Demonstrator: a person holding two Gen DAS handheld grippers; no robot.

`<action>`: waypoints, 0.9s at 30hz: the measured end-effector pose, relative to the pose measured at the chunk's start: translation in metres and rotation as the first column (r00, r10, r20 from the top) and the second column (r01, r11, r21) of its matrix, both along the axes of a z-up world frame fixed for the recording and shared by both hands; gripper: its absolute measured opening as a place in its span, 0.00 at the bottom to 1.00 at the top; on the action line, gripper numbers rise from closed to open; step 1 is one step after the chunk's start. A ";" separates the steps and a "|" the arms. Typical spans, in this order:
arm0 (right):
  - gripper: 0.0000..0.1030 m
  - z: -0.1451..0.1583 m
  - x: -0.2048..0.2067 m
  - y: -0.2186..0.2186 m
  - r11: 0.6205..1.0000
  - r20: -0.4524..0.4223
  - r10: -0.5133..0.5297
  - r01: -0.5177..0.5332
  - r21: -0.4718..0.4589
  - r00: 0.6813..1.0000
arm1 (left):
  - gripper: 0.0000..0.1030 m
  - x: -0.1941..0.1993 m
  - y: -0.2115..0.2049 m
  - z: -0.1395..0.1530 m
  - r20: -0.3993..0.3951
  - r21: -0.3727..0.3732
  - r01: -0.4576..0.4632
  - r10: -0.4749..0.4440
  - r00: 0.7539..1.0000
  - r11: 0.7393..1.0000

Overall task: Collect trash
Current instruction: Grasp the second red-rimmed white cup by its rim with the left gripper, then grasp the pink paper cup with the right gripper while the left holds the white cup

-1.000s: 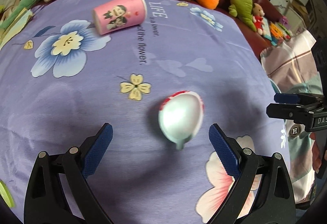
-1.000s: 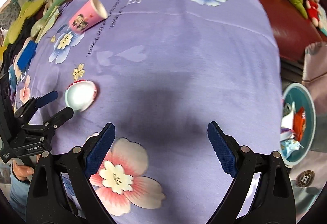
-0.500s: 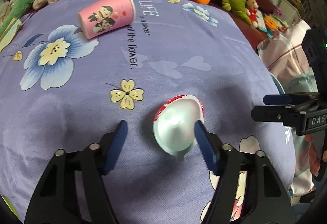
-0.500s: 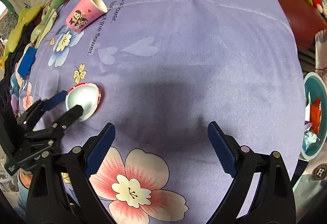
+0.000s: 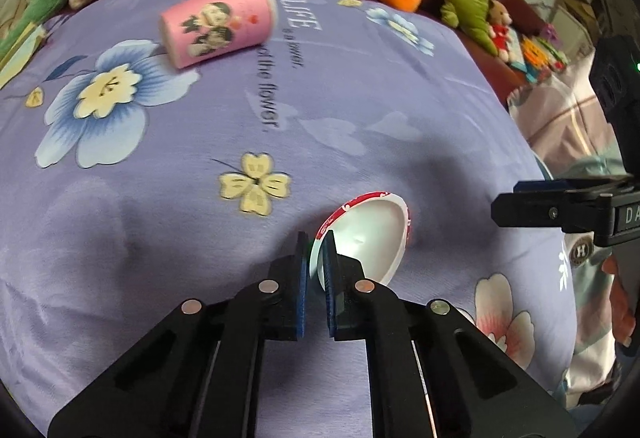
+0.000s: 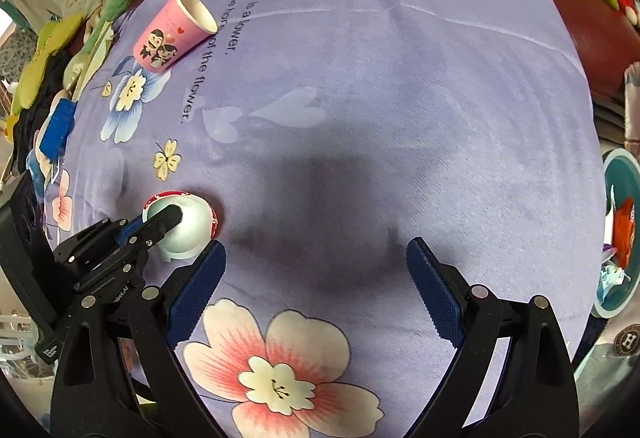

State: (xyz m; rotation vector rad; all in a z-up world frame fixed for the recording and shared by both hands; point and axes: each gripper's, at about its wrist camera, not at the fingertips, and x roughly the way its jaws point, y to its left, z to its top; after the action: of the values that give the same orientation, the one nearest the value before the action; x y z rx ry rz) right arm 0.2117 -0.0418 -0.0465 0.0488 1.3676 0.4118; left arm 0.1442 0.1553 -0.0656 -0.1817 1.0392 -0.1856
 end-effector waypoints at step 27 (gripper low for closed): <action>0.77 0.005 0.116 0.164 0.958 -0.155 -0.210 0.235 0.166 0.965 | 0.08 0.048 0.183 0.028 0.080 -0.022 -0.306 0.307 0.949 0.952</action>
State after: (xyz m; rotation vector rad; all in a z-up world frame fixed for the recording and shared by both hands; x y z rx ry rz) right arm 0.3278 0.1219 -0.0419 0.3862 1.4370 0.3470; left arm 0.1918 0.3387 -0.0378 -0.3389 0.9149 0.0834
